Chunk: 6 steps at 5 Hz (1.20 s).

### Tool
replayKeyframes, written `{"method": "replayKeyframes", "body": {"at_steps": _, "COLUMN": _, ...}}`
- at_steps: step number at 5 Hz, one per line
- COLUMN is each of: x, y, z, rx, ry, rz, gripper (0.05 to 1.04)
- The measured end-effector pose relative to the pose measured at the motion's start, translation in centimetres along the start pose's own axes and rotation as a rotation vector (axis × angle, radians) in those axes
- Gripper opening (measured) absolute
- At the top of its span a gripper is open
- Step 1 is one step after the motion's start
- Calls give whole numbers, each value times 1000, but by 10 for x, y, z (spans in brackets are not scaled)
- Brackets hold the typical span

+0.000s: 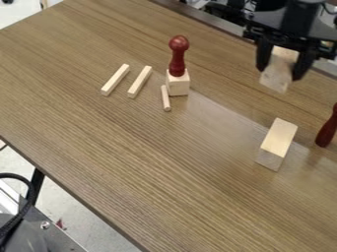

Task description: Moved the wavy block next to the pile of block at the center of the table

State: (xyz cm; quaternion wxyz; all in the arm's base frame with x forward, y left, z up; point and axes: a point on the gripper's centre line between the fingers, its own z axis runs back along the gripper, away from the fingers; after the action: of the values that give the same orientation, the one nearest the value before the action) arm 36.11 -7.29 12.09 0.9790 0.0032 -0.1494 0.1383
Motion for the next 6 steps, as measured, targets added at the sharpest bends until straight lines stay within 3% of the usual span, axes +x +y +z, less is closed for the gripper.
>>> {"method": "replayKeyframes", "body": {"at_steps": 1, "x": 13, "y": 20, "z": -8, "rx": 9, "ry": -12, "rz": 60, "gripper": 594}}
{"method": "replayKeyframes", "body": {"at_steps": 2, "x": 20, "y": 43, "z": -36, "rx": 52, "ry": -7, "rz": 117, "gripper": 594}}
{"method": "replayKeyframes", "body": {"at_steps": 3, "x": 17, "y": 59, "z": -61, "rx": 96, "ry": -29, "rz": 180, "gripper": 594}}
{"method": "replayKeyframes", "body": {"at_steps": 4, "x": 12, "y": 73, "z": -77, "rx": 113, "ry": -17, "rz": 241, "gripper": 594}}
{"method": "replayKeyframes", "body": {"at_steps": 5, "x": 8, "y": 74, "z": -81, "rx": 90, "ry": -1, "rz": 296, "gripper": 594}}
{"method": "replayKeyframes", "body": {"at_steps": 6, "x": 7, "y": 70, "z": -81, "rx": 67, "ry": 1, "rz": 352, "gripper": 654}}
